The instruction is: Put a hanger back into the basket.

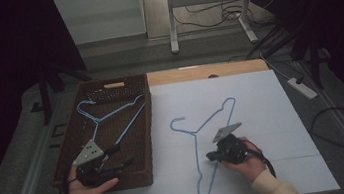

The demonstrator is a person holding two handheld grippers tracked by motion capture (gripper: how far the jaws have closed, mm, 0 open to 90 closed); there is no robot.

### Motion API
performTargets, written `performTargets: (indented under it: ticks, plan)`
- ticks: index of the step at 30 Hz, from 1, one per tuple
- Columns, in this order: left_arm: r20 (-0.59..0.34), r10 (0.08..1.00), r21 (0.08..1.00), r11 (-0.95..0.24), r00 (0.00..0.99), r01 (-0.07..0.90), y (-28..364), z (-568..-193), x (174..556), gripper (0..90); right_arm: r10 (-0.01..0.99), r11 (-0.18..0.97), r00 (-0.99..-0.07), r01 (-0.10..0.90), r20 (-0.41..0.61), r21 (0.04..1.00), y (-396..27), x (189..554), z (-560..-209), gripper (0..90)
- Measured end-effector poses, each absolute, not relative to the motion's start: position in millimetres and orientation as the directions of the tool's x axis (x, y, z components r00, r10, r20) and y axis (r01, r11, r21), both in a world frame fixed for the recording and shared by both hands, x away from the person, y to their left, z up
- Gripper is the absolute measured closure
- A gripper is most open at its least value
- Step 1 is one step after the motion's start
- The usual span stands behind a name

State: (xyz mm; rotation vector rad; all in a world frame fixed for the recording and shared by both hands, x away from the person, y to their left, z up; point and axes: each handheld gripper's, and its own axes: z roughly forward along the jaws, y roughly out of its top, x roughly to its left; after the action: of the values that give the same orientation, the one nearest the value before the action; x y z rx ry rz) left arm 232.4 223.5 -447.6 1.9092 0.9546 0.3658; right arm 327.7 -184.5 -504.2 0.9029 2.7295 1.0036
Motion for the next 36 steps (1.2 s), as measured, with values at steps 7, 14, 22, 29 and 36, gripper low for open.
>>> performTargets:
  ticks: [7,14,22,29,36]
  plan:
    - [-0.129,0.746,0.846,-0.261,0.653,0.465,222,-448,232,36.6,0.625,0.592,-0.777,0.536,0.076,0.602,-190,366,-506,90.0]
    - [-0.126,0.743,0.848,-0.263,0.657,0.460,222,-447,232,37.0,0.671,0.583,-0.740,0.568,0.051,0.581,-197,377,-513,90.0]
    - [-0.125,0.742,0.848,-0.265,0.659,0.458,221,-447,232,37.0,0.689,0.577,-0.723,0.586,0.046,0.569,-211,367,-510,90.0]
    - [-0.123,0.740,0.850,-0.265,0.661,0.456,220,-446,231,36.9,0.701,0.569,-0.710,0.613,0.066,0.548,-230,339,-506,90.0]
    - [-0.122,0.739,0.846,-0.271,0.663,0.458,219,-447,233,36.9,0.695,0.558,-0.716,0.594,0.065,0.579,-247,321,-505,90.0]
